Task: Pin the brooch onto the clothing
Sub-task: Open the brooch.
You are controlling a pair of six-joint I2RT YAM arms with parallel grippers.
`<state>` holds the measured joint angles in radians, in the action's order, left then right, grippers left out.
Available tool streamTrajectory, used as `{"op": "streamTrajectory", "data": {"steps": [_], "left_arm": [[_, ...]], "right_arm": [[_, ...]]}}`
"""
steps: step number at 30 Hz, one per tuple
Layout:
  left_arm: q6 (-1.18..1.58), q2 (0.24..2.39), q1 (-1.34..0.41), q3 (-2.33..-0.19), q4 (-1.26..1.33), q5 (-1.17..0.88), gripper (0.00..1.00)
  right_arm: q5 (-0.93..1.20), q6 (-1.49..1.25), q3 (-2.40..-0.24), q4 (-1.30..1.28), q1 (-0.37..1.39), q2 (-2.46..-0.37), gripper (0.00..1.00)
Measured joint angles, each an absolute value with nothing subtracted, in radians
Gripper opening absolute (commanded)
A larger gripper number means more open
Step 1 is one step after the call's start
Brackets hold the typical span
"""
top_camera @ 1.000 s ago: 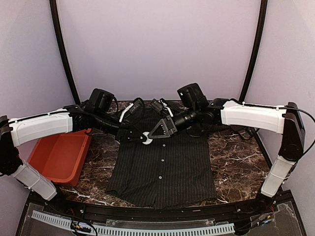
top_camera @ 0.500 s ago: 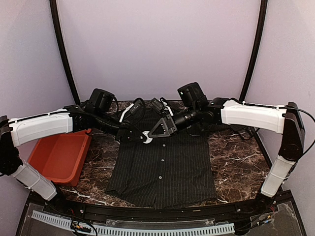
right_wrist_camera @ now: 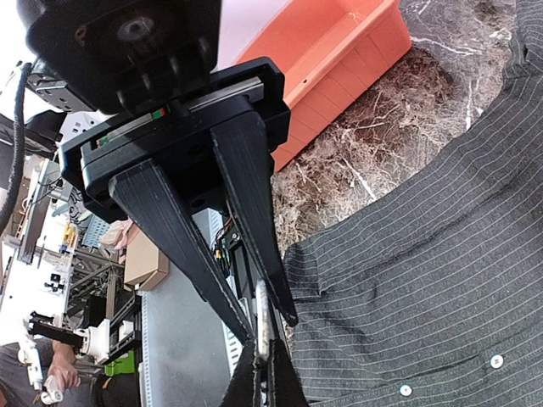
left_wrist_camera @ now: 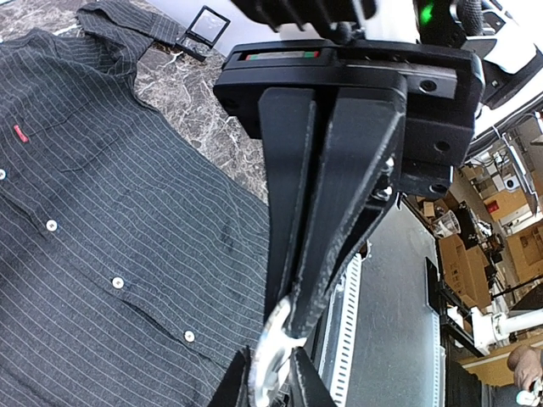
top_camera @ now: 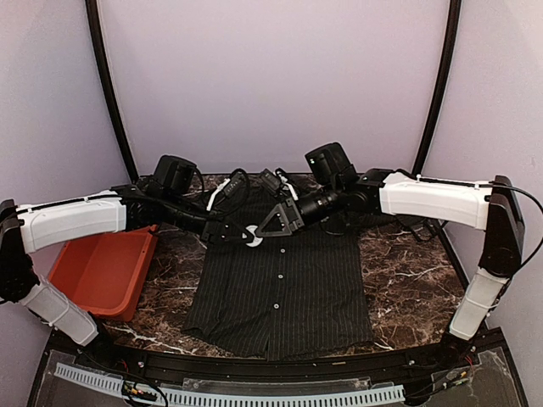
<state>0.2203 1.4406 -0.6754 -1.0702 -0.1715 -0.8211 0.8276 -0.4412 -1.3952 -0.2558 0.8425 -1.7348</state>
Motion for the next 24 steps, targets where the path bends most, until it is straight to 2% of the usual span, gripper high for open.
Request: {"op": "streamTrajectory", "data": {"steps": [4,7,8,24], "left_arm": [[0.251,1.441,-0.675,-1.055,-0.147,-0.819,0.12],[0.271,1.441,-0.674,-1.048,-0.135,-0.820,0.02],[0.280,1.441,-0.672,-1.047,-0.131,-0.820,0.01],[0.351,1.441,-0.664,-1.018,-0.091,-0.820,0.04]], "right_arm": [[0.810,-0.428,-1.395,-0.263,0.847,-1.736,0.00],[0.797,-0.417,-1.399,-0.273,0.851,-1.736,0.00],[0.792,-0.410,-1.402,-0.280,0.852,-1.737,0.00],[0.762,-0.390,-1.427,-0.307,0.858,-1.759,0.00]]}}
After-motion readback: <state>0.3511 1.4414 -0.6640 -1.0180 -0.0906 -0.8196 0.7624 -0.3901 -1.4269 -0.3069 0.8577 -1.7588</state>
